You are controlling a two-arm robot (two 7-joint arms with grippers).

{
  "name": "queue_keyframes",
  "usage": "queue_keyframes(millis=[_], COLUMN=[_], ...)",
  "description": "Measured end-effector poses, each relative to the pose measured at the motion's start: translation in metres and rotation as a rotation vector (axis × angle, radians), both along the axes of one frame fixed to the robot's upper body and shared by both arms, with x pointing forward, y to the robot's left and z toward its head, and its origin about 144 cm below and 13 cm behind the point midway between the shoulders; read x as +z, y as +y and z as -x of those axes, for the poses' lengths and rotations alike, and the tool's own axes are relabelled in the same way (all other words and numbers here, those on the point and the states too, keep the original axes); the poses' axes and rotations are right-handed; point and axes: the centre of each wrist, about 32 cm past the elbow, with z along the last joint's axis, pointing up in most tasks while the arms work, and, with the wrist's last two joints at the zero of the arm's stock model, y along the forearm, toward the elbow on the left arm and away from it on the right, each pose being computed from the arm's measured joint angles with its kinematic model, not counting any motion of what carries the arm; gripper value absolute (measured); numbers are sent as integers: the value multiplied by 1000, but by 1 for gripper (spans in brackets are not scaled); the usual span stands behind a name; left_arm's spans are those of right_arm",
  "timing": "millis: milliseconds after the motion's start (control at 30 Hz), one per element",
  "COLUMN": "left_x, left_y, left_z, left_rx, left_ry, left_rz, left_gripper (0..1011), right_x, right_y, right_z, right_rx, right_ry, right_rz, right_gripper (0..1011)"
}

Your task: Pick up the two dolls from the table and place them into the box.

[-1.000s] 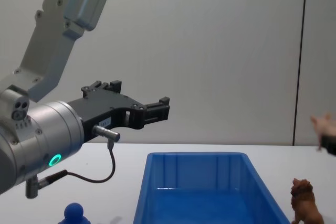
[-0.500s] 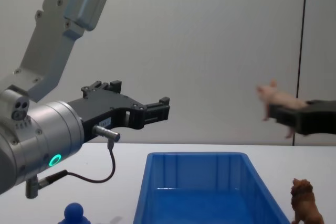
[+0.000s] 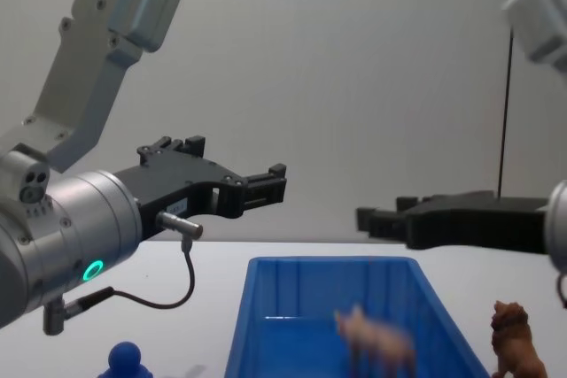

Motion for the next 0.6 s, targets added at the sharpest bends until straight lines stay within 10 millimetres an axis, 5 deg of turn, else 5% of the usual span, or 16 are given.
queue_keyframes(millis=[400, 600], left_x=[0, 0], left_y=[0, 0], left_z=[0, 0], left_rx=[0, 0], left_ry=[0, 0], left_rz=[0, 0], left_gripper=[1001, 1002], right_x=[-3, -6], right_y=[11, 5], right_z=[-10, -3], right_rx=[10, -40], right_ry=[26, 2], right_rz=[19, 21], right_gripper=[901, 1001])
